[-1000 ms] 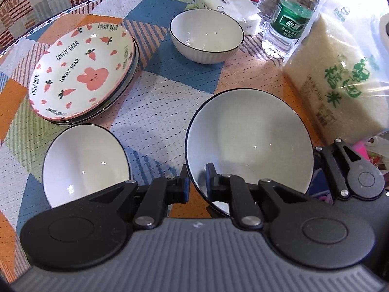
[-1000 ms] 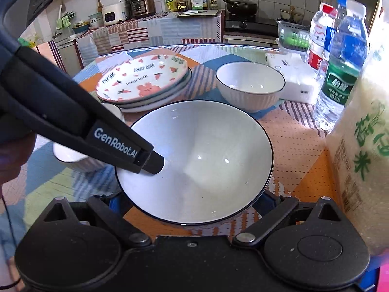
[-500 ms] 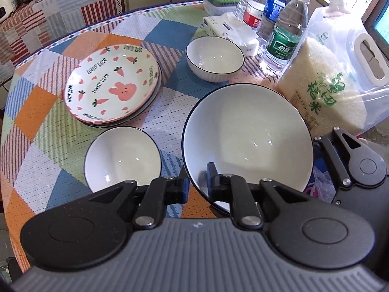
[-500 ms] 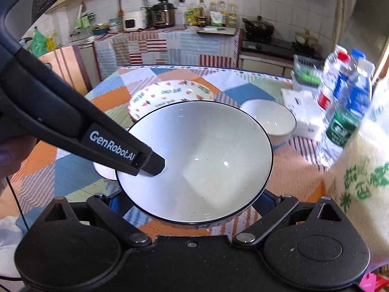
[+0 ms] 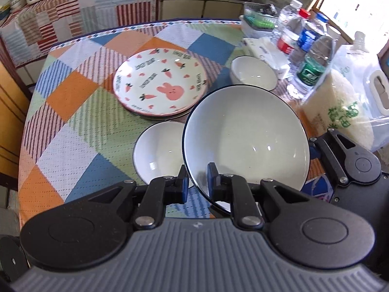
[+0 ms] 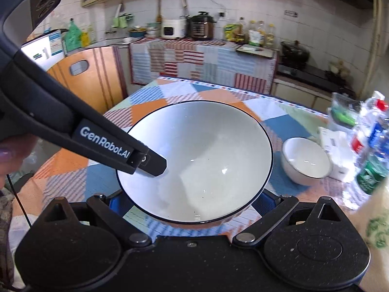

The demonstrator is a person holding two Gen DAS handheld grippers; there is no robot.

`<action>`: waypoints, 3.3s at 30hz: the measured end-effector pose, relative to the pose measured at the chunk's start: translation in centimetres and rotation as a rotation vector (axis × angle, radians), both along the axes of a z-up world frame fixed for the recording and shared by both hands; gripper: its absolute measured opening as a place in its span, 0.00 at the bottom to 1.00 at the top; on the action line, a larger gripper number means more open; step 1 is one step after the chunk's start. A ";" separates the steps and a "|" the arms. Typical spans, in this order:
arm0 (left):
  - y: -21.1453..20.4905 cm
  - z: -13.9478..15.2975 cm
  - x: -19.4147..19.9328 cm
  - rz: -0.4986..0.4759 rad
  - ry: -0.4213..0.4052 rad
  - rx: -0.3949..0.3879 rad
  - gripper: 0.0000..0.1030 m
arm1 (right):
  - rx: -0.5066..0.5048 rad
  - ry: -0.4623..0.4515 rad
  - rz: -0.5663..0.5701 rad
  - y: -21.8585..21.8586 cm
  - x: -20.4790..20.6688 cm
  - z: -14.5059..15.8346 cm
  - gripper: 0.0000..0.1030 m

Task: Organize plates and bowls
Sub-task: 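Lift the second bowl with both tools, lower it into the first bowl, release, then move both tools to the white bowl beside the tissue box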

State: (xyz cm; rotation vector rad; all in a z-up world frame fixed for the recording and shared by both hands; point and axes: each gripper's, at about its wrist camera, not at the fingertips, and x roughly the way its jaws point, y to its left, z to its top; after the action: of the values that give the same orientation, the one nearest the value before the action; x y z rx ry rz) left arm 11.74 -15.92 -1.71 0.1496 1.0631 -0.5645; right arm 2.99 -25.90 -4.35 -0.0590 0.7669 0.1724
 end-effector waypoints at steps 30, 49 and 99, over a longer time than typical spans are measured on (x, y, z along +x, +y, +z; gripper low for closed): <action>-0.6 -8.7 5.7 0.072 0.061 0.181 0.18 | 0.020 0.153 0.136 1.2 6.6 -7.2 0.97; -0.6 -8.8 5.3 0.095 -0.026 0.240 0.23 | 0.128 0.156 0.109 -0.1 6.4 -6.8 0.97; -12.9 -1.2 7.7 -0.012 0.007 -0.005 0.46 | 0.059 0.078 -0.351 -16.5 6.1 -3.5 0.97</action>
State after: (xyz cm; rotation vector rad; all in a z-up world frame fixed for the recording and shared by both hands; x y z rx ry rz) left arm 19.40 -28.80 -2.88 0.1504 1.0681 -0.5790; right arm 9.09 -42.36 -7.83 0.1390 0.8370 -0.1367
